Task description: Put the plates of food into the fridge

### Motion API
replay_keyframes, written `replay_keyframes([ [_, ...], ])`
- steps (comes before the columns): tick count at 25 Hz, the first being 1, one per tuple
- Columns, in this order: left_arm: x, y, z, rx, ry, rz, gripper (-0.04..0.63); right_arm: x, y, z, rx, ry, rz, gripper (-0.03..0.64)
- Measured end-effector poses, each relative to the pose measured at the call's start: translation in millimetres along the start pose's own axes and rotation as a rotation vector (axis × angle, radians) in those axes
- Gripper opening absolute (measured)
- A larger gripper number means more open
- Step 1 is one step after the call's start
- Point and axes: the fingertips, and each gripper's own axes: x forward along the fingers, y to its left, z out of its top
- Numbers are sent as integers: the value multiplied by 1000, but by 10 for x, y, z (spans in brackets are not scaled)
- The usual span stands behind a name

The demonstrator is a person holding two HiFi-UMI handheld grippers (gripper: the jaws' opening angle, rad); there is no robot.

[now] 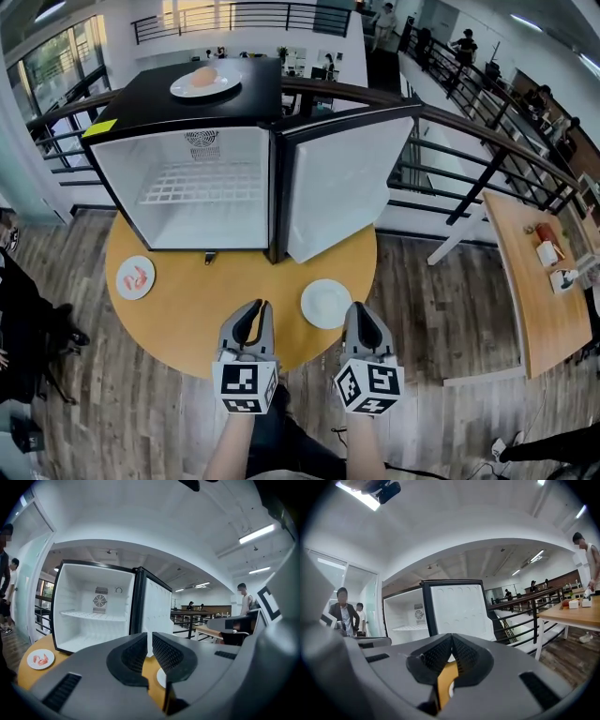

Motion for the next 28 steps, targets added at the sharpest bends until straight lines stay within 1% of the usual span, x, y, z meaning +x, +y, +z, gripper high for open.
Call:
replay_keyframes([
  [3,269,23,-122,-23,37,-28,37,212,-114,-119,4,33,-31,12],
  [8,689,20,-373,-41,110,-86,37,530,-297,-330,3,87,-77,12],
  [10,825,9,-485,-47,140,-113,17,622,-385,-432,22,110,-101,12],
  [12,936,11,-607,-47,173,-134,14,701,-465,-530,33,132,-124,12],
  [18,1146,41,-943,-55,268,-173,8,759,-704,-845,53,201,-193,12],
  [21,1180,-2,-1154,-66,313,-205,8,702,-839,-1108,61,259,-220,12],
  [23,1173,-41,-1345,-77,357,-222,8,658,-924,-1336,75,308,-230,12],
  [25,1182,-96,-1507,-108,414,-233,8,636,-1016,-1544,104,365,-228,12],
  [28,1208,-197,-1704,-186,502,-249,8,622,-1125,-1787,174,442,-209,12],
])
